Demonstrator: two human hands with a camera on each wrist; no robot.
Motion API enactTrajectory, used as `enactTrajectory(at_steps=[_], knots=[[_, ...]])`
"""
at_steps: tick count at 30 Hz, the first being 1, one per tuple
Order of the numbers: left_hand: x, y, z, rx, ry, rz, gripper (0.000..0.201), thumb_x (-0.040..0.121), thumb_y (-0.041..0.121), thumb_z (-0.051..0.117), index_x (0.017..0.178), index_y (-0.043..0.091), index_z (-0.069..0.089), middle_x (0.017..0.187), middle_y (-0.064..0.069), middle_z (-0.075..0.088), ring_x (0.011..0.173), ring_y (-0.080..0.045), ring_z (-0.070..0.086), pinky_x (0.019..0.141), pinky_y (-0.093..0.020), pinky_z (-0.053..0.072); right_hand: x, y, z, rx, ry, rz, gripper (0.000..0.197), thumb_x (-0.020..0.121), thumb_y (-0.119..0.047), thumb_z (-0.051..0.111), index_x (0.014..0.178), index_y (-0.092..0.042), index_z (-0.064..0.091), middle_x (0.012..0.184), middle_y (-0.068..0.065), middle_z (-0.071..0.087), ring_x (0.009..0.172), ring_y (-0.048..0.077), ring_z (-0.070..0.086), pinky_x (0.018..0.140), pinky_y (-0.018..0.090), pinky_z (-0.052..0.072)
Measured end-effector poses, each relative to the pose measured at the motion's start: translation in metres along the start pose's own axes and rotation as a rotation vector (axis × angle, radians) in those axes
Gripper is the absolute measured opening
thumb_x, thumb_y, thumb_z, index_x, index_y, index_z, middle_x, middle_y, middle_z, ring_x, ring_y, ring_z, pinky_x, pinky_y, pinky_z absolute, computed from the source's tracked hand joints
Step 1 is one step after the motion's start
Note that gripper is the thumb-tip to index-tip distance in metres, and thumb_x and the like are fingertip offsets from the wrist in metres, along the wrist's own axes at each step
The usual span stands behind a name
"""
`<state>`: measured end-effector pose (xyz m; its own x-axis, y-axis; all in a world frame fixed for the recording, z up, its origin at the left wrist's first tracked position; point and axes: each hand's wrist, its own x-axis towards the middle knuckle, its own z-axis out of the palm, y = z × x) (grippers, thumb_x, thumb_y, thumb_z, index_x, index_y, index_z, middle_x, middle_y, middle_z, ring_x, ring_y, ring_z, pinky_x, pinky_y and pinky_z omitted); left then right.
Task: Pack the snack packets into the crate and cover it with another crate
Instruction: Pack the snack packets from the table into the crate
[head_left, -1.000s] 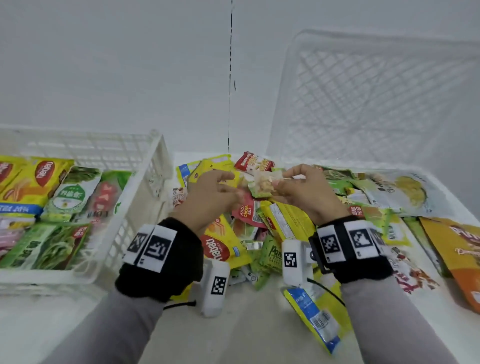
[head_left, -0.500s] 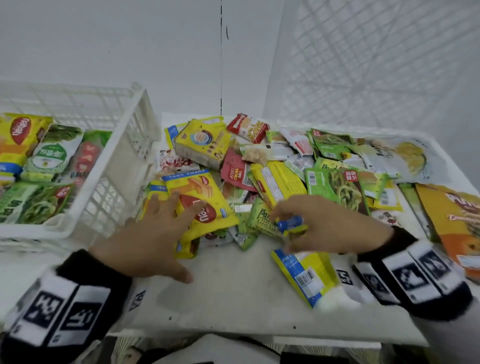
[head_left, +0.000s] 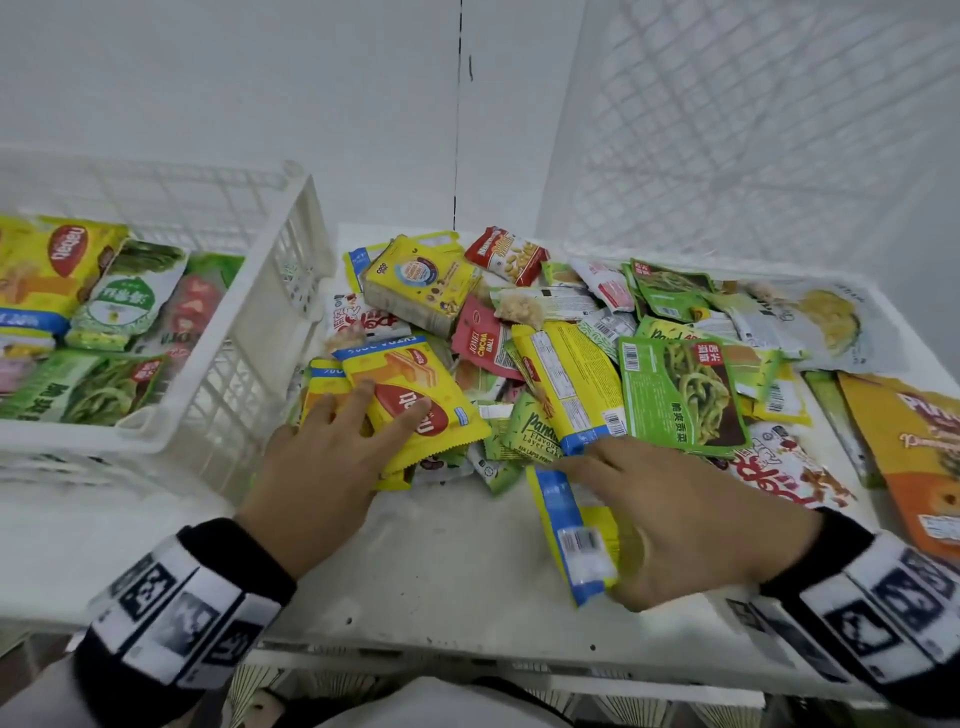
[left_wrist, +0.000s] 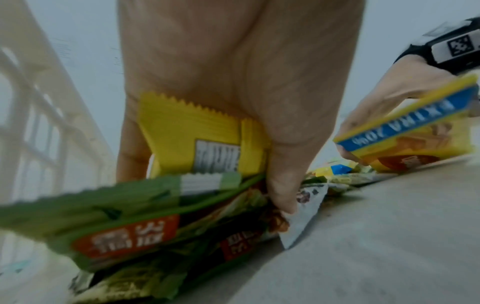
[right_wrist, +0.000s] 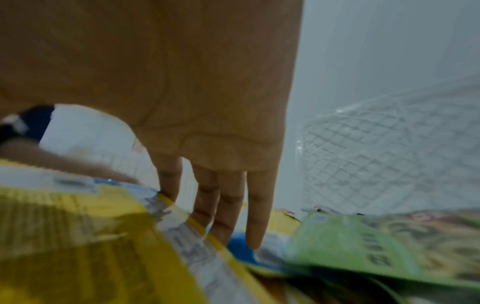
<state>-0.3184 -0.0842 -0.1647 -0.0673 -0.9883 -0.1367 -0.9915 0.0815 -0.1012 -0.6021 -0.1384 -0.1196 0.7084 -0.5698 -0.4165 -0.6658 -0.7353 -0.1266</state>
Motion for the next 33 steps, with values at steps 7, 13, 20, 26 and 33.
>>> enactTrajectory(at_steps=[7,13,20,26,33], knots=[[0.000,-0.020,-0.021,-0.147,0.036,0.012,0.063,0.089,0.041,0.054,0.140,0.053,0.019,0.146,0.003,0.033,0.111,-0.026,0.054,0.069,-0.039,0.055,0.037,0.003,-0.055,0.398,0.333,0.343,0.110,0.056,-0.079,0.056,0.146,-0.031,0.016,0.127,-0.001,0.039,0.117,0.018,0.045,0.090,0.033,0.043],[-0.002,-0.025,-0.042,-0.289,0.154,-0.029,0.055,0.089,0.036,0.051,0.139,0.046,0.032,0.134,0.011,0.049,0.099,-0.022,0.061,0.065,-0.035,0.053,0.094,0.008,-0.050,0.205,0.290,0.553,0.074,0.091,-0.039,0.048,0.149,-0.019,0.007,0.144,0.025,0.023,0.125,0.044,0.037,0.098,0.048,0.042],[0.000,-0.033,-0.057,-0.493,0.295,-0.156,0.048,0.089,0.039,0.052,0.136,0.037,0.041,0.110,0.001,0.062,0.096,-0.024,0.059,0.073,-0.040,0.050,0.108,0.009,-0.036,0.062,0.089,0.609,0.101,0.084,-0.042,0.065,0.149,-0.029,-0.011,0.152,0.031,-0.004,0.137,0.054,0.010,0.102,0.062,0.034],[-0.003,-0.032,-0.064,-0.574,0.415,-0.185,0.044,0.089,0.038,0.052,0.132,0.033,0.042,0.096,-0.004,0.063,0.086,-0.030,0.059,0.066,-0.039,0.049,0.108,0.005,-0.040,0.062,0.070,0.606,0.111,0.078,-0.043,0.071,0.148,-0.029,-0.015,0.150,0.036,-0.002,0.133,0.057,0.019,0.099,0.061,0.038],[-0.007,-0.043,-0.081,-0.736,0.592,-0.154,0.044,0.081,0.051,0.045,0.123,0.036,0.044,0.075,0.003,0.059,0.061,-0.021,0.059,0.057,-0.040,0.051,0.087,0.009,-0.055,0.216,0.480,0.451,0.085,0.084,-0.017,0.053,0.150,-0.013,0.000,0.063,0.002,0.048,0.051,0.016,0.044,0.042,0.027,0.027]])
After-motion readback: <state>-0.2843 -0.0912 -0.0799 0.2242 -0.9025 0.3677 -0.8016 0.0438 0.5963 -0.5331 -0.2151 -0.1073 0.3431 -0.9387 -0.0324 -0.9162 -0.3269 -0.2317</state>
